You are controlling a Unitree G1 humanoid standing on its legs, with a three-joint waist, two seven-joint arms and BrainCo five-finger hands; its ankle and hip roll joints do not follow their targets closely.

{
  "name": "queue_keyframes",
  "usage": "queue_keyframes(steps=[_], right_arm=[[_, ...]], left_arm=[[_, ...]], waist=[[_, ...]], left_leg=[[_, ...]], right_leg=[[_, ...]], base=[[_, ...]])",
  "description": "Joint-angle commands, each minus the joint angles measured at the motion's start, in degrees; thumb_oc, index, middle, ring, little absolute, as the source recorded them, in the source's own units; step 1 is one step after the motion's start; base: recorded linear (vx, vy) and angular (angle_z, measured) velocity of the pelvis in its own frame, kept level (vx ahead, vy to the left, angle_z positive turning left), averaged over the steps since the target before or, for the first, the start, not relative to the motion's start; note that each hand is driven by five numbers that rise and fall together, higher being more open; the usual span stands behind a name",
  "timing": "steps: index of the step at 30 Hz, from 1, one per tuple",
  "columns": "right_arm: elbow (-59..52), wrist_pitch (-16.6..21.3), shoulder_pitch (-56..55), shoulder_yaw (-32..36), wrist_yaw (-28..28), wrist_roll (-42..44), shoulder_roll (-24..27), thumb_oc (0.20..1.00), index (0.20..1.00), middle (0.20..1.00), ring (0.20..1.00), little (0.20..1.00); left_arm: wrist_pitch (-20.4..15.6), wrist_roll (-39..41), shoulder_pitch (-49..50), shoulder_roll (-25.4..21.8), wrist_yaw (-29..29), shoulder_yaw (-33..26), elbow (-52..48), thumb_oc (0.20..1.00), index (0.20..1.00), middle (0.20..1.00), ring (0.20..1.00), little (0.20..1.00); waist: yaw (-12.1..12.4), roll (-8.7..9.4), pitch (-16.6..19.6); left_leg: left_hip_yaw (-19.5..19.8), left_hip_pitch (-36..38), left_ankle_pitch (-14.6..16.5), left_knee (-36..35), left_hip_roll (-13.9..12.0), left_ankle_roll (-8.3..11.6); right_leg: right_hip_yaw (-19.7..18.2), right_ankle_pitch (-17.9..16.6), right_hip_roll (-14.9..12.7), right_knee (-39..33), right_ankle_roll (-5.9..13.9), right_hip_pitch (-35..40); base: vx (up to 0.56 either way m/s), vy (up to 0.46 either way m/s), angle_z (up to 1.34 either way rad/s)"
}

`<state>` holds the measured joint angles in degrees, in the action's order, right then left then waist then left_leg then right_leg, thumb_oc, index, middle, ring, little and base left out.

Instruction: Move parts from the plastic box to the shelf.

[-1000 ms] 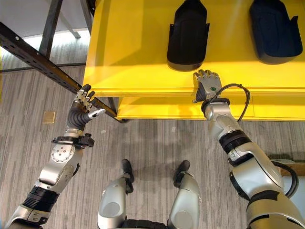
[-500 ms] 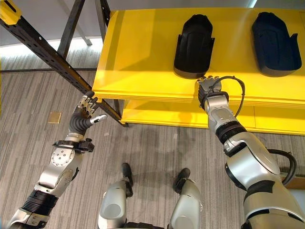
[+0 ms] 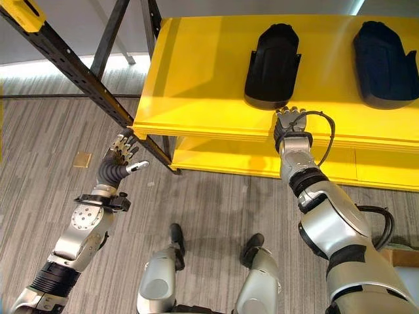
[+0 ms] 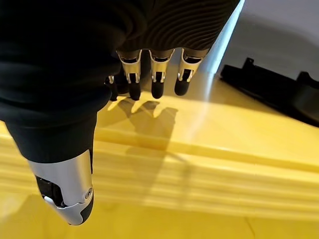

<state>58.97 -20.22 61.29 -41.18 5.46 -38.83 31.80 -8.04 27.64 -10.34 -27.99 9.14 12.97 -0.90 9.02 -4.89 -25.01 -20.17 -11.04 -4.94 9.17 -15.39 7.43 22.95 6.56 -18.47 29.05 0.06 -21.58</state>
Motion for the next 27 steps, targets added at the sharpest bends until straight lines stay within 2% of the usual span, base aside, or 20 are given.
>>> queue_keyframes(steps=[1, 12, 24, 27], right_arm=[[6.6, -0.4, 0.3, -0.1, -1.7, 4.2, -1.9, 1.0, 1.0, 1.0, 1.0, 1.0], [8.3, 2.1, 3.2, 0.9, -2.5, 6.2, 0.6, 1.0, 1.0, 1.0, 1.0, 1.0], [8.8, 2.2, 6.9, 0.5, -4.7, 8.5, 4.1, 1.0, 1.0, 1.0, 1.0, 1.0], [9.0, 3.6, 7.0, 0.9, -5.0, 8.2, 4.9, 1.0, 1.0, 1.0, 1.0, 1.0]], left_arm=[[-3.0, -0.2, -3.5, -2.4, 0.8, 0.4, -4.6, 1.0, 1.0, 1.0, 1.0, 1.0], [-3.3, 0.3, -3.7, -2.7, 1.8, 1.7, -4.5, 1.0, 1.0, 1.0, 1.0, 1.0], [-2.8, 0.5, -3.4, -3.3, 2.1, 2.3, -4.9, 1.0, 1.0, 1.0, 1.0, 1.0], [-2.8, 0.6, -3.4, -3.3, 2.0, 2.4, -4.8, 1.0, 1.0, 1.0, 1.0, 1.0]], waist=[[1.7, -0.26, -4.8], [1.4, -0.54, -4.8], [1.0, -0.38, -4.8], [0.8, -0.29, -4.8]], left_leg=[[0.7, -1.9, 5.1, 3.7, -1.3, 0.19], [0.2, -2.1, 5.5, 4.5, -1.4, 0.06], [-0.2, -2.0, 5.7, 5.1, -1.7, 0.15], [-0.2, -1.7, 5.7, 4.8, -1.6, 0.26]], right_leg=[[0.5, 4.2, -3.0, 3.1, 5.79, 2.3], [0.5, 5.1, -3.4, 4.9, 5.31, 1.6], [0.5, 5.6, -3.4, 5.8, 4.92, 1.5], [0.4, 5.6, -3.3, 5.6, 4.96, 1.6]], base=[[0.0, 0.0, 0.0], [0.0, 0.0, 0.0], [0.01, 0.001, 0.0], [0.0, 0.0, 0.0]])
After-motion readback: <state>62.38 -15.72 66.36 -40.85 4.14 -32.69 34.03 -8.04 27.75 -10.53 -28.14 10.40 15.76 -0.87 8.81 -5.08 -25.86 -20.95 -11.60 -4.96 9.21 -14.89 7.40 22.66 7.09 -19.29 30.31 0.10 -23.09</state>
